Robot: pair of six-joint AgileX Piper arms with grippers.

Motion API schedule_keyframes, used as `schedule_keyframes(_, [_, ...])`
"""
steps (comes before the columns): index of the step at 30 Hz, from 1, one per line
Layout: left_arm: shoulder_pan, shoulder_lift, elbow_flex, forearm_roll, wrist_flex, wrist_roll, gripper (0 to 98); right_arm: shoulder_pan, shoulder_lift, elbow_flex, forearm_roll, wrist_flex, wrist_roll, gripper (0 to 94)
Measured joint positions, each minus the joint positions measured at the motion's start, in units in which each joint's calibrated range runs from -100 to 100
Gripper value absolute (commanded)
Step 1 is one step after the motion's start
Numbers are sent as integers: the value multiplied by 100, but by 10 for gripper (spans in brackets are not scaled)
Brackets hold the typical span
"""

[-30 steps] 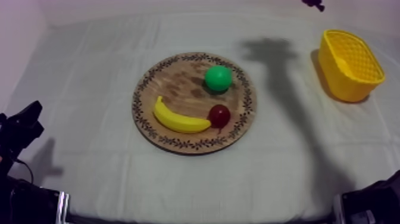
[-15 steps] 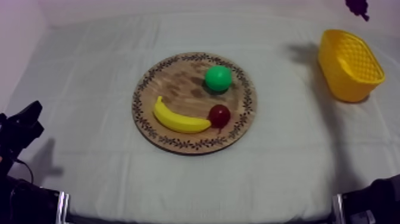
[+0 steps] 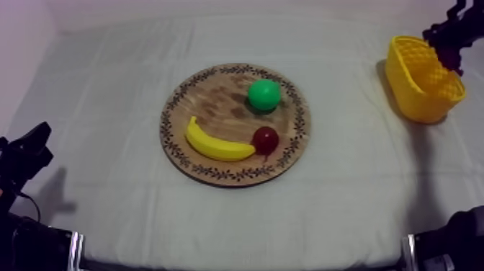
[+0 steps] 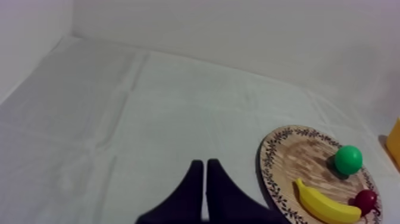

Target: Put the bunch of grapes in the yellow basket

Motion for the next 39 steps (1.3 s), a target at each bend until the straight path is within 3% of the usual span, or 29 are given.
schedule_keyframes(13, [0, 0, 0, 0, 0, 0, 1, 27, 1091, -191, -120, -168, -143, 550])
schedule_keyframes(21, [0, 0, 0, 0, 0, -6, 1, -9, 1481, -496, -172, -141, -255, 572])
schedule_keyframes(32, [0, 0, 0, 0, 0, -6, 1, 110, 738, -307, -249, -192, -181, 570])
schedule_keyframes(39, [0, 0, 0, 0, 0, -6, 1, 231, -337, 354, -317, -548, -85, 559])
